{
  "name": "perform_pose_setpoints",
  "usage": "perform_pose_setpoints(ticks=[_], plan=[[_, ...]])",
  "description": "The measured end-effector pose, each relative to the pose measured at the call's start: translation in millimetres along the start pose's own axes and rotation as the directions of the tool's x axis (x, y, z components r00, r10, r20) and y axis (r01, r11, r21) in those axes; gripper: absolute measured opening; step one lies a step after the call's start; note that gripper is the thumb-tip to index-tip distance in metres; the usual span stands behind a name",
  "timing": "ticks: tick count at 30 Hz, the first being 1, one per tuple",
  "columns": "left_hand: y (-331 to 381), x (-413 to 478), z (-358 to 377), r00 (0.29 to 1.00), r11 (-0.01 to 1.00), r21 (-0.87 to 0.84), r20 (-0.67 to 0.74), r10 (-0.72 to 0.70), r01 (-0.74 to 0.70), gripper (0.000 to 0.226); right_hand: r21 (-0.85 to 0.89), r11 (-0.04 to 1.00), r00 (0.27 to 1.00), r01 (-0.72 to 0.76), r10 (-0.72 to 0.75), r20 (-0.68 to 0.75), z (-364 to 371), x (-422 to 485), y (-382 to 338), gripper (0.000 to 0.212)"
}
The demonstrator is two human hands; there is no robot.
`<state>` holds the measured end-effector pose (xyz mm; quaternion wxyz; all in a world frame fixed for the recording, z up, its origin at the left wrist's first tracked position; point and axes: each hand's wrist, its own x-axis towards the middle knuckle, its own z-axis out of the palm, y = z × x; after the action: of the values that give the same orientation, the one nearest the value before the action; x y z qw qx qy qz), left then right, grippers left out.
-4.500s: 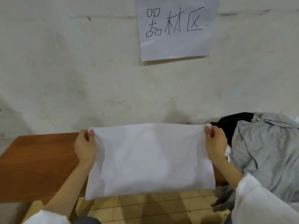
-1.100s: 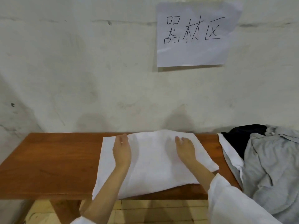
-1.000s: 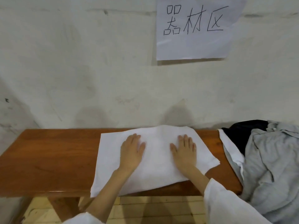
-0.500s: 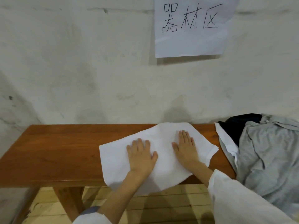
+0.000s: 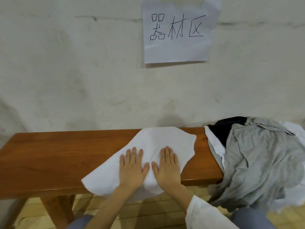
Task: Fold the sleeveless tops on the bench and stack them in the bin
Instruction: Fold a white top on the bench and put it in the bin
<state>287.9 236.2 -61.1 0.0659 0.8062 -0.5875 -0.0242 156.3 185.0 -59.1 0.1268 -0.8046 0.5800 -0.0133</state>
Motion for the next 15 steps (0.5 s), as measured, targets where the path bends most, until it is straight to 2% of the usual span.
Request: perform_pose_setpoints(ticks=[3,6,9,11,15], plan=[[2.7,-8.8,-2.5,0.99,0.999,0.001,-0.14,0.032,-0.033,0.039,-0.083,0.957,0.958,0.277,-0.268,0.106,-11.4,7.4,27.9,0.106],[1.4,2.6,-5.9,0.967,0.996,-0.016,-0.245,0.076,-0.082,0.02,-0.093,0.881,0.884,0.463,-0.454,0.11,-22.8,11.8,50.0,0.094],[-1.3,13.9,-4.9,0.946,0.967,-0.027,-0.215,0.242,-0.253,0.04,-0.093,0.83,0.832,0.549,-0.534,0.148,-28.7,13.4,65.7,0.078],[-1.6,12.8,-2.6,0.938,0.941,-0.072,-0.139,0.318,-0.33,0.051,-0.093,0.81,0.811,0.58,-0.562,0.162,-31.3,12.7,69.6,0.073],[0.0,6.4,-1.9,0.949,0.939,-0.153,0.026,0.314,-0.307,0.076,-0.062,0.818,0.816,0.572,-0.56,0.143,-31.5,12.3,73.8,0.074]])
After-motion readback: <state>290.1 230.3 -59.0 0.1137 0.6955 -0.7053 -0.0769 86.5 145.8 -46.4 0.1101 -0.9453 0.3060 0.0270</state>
